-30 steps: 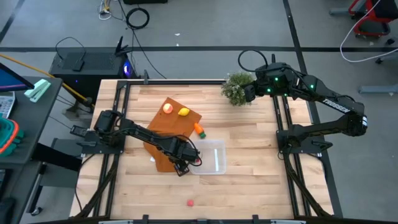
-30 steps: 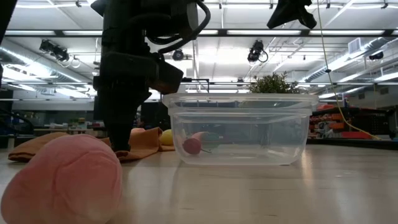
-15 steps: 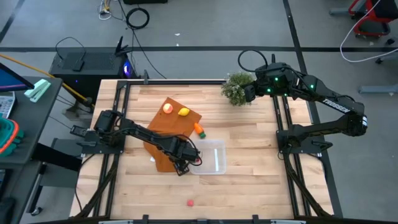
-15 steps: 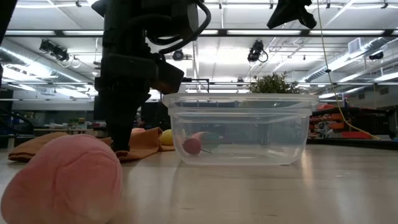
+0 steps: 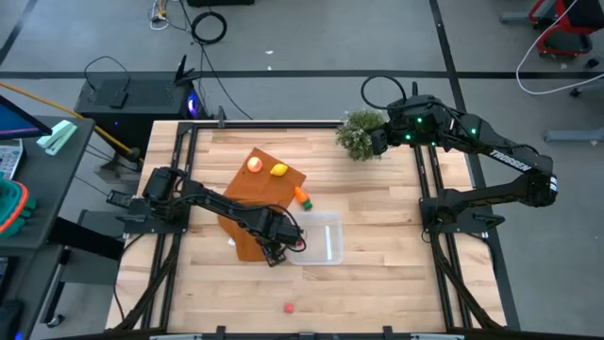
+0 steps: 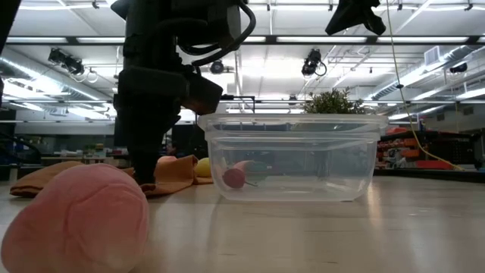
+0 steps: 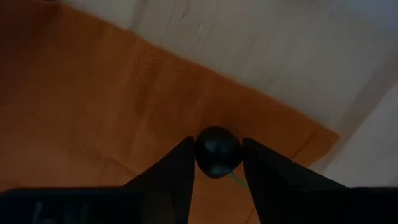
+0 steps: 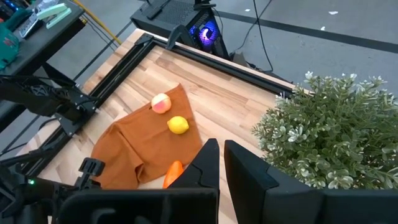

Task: Pick and placing Produce into tupperware
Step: Put the black cherry into the transparent bin

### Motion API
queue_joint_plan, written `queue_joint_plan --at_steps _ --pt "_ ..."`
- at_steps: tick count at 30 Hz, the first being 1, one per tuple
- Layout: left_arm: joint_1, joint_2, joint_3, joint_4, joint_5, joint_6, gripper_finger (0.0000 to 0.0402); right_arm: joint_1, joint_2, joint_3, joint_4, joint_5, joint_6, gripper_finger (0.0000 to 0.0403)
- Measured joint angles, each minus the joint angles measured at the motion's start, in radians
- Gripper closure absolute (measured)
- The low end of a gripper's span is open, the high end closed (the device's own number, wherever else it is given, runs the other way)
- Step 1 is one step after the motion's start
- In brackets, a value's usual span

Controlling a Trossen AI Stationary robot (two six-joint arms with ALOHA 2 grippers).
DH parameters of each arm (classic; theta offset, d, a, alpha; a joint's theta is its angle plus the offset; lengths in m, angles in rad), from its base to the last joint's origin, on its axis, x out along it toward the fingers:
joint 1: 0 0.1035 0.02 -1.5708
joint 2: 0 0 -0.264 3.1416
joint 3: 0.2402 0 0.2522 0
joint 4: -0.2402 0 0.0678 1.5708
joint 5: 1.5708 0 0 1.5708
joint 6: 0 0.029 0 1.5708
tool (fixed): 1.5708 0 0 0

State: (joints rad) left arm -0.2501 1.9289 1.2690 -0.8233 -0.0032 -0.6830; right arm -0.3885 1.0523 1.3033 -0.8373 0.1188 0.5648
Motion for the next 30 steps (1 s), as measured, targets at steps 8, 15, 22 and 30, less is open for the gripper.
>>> queue_joint_plan --at_steps 8,15,22,30 --pt "0.003 -0.001 0.055 -0.102 0.001 0.051 0.0274 0.0 0.0 0.0 0.0 0.0 0.0 0.0401" --pt "0.015 -0.001 0.187 -0.199 -0.004 0.129 0.0258 0.0 0.0 0.0 0.0 0.0 -0.001 0.0401" --pt "0.042 -0.001 0.327 -0.316 -0.056 0.159 0.0275 0.0 0.0 0.0 0.0 0.0 -0.014 0.0401" --pt "0.083 -0.001 0.456 -0.357 -0.056 0.208 0.0258 0.0 0.0 0.0 0.0 0.0 -0.033 0.0401"
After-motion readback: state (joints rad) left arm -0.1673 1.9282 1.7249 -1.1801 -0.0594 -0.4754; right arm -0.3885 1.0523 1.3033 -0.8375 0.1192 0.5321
